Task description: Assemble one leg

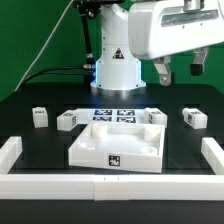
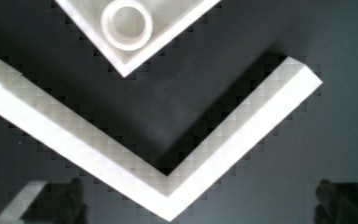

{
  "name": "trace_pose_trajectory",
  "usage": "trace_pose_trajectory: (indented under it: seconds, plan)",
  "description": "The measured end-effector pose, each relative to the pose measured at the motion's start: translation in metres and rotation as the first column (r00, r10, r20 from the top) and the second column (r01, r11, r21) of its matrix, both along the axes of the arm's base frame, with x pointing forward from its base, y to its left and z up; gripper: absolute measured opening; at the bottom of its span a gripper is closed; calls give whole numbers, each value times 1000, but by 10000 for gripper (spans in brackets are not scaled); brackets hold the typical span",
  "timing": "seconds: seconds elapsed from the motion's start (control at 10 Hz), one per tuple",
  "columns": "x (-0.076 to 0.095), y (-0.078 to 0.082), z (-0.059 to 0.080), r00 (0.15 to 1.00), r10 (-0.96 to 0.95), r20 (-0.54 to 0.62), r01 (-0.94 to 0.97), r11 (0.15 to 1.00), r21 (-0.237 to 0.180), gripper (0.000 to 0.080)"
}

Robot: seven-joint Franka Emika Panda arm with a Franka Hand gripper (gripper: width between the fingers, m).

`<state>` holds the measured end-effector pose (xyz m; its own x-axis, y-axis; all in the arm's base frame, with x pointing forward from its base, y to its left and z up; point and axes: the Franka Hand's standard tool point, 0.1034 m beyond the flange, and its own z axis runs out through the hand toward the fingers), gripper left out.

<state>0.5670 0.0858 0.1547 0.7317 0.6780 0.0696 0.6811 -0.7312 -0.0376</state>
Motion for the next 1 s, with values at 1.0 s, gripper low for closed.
trace_pose_trajectory:
  seconds: [1.0]
  plan:
    - [-34,-22,-33,976,218,-26,-218,976,-20,650]
